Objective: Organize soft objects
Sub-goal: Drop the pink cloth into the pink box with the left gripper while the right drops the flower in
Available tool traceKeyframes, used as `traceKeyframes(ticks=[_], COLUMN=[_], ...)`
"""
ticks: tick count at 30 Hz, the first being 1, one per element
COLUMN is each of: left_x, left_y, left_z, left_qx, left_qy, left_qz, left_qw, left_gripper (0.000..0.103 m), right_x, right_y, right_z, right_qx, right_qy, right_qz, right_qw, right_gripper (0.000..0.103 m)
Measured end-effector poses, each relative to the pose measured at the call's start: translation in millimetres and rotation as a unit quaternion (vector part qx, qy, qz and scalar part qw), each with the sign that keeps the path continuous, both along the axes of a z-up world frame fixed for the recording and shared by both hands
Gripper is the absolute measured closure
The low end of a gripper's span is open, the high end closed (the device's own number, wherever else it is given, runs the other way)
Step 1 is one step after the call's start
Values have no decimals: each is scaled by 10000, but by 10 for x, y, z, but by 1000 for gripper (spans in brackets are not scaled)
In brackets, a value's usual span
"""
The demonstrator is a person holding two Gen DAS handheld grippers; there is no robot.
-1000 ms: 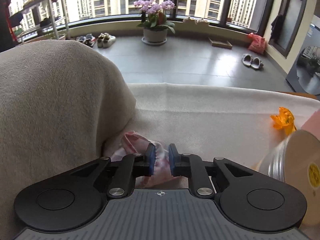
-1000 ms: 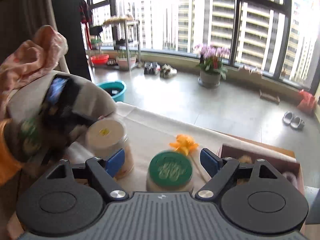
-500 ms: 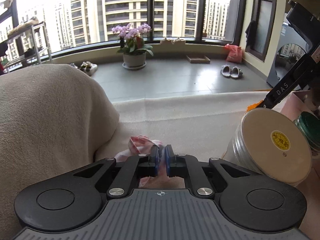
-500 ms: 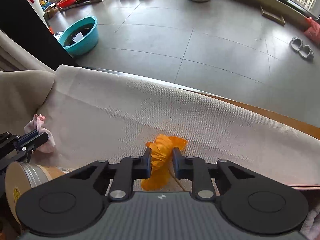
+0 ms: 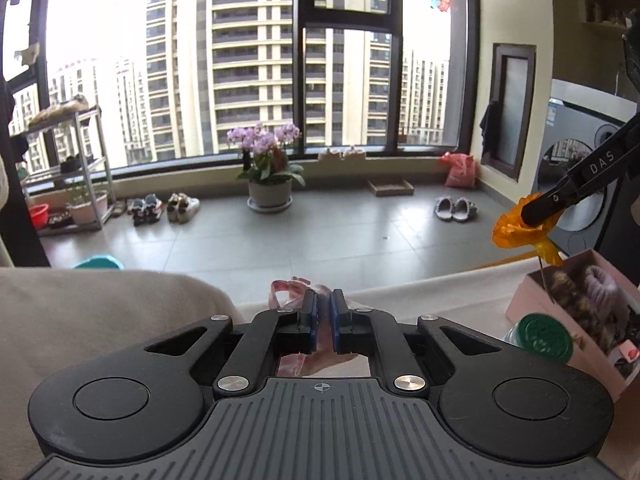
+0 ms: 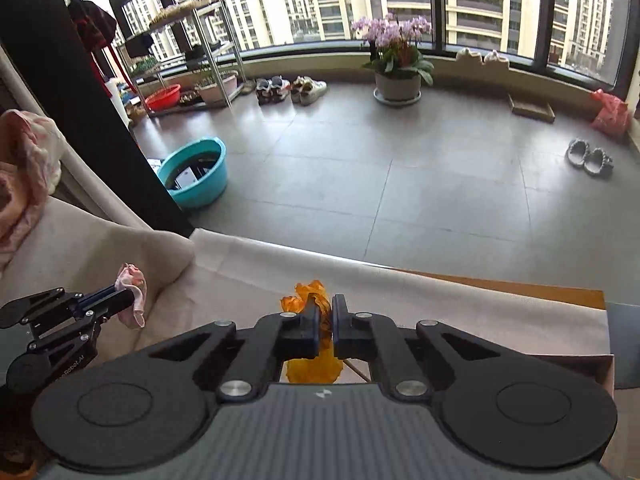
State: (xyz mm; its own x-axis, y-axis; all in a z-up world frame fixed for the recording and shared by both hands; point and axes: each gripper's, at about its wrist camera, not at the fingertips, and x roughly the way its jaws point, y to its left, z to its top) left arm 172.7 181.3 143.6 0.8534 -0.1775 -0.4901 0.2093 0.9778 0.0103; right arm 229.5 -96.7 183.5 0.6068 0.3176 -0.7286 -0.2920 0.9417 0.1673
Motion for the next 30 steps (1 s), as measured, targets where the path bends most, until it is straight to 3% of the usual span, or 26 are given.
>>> traceKeyframes(ticks=[6,11,16,23,30], left_x=[-197,-327,-373,-386,-379], left_y=[-333,-729,-1192,-1878,-2462], left_z=[590,806,724,544,140], left_qx=[-58,-97,-99,-421,-514], left_qy=[-537,-708,-619,-377,45], left_qz=[-291,-622,-1094,-1807,-2394], left_qw=[9981,9955,9920,9819,9695], left_gripper=[94,94,93,93,93], right_x=[-392,-597,-772,-1003,-1122], right_y=[-273,-506,-825,-1371,-1821], right_z=[464,611,637,627,413], right_qx=[334,435,472,531,679], right_qy=[-471,-750,-825,-979,-932], right_qz=[35,-67,-299,-755,-984], right_qw=[9983,9962,9950,9909,9884], right_gripper=[97,97,97,97,97])
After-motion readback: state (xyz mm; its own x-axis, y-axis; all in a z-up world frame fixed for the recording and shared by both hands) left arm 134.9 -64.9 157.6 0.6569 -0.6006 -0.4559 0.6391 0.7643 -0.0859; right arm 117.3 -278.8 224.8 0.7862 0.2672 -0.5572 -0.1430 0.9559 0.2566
